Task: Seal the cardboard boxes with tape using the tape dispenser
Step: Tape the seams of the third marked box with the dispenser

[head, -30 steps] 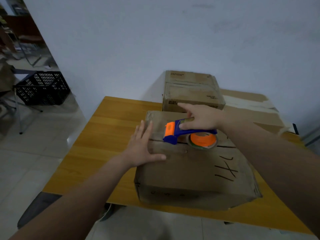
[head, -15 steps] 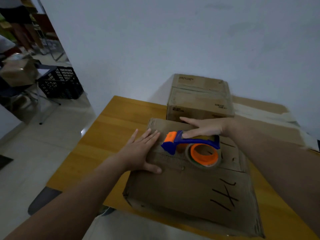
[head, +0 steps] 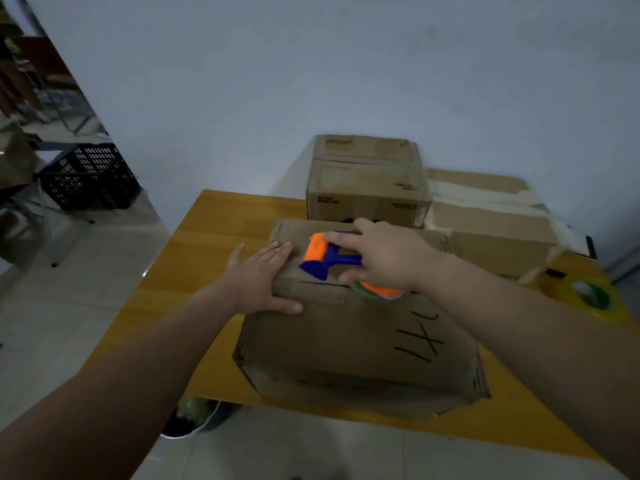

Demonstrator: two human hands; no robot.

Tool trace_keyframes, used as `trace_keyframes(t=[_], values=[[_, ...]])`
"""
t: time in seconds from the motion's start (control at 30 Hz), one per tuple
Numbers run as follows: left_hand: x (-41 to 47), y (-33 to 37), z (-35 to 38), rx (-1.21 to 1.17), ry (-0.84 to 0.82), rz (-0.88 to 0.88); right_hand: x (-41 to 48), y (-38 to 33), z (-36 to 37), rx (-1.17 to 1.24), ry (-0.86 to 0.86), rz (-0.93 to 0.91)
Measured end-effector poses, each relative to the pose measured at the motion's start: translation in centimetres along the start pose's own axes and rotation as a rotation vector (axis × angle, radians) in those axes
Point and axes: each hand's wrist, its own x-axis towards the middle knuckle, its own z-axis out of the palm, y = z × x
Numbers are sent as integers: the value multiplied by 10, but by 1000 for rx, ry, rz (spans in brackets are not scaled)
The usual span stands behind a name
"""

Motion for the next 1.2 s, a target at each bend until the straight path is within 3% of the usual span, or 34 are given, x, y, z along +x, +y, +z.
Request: trace_keyframes(t=[0.2, 0.53, 0.67, 0.9, 1.2], values=[[-2, 3, -3, -14, -38, -12, -97, 85, 6, 13, -69, 108], [-3, 9, -17, 50, -115, -33, -93, 74, 21, -163, -79, 106], [1, 34, -17, 132, -51, 11, -86, 72, 20, -168, -83, 116], [37, 121, -2, 71, -6, 149, -88, 72, 23, -135, -59, 122], [52, 129, -1, 126, 46, 154, -98, 82, 27, -101, -6, 72]])
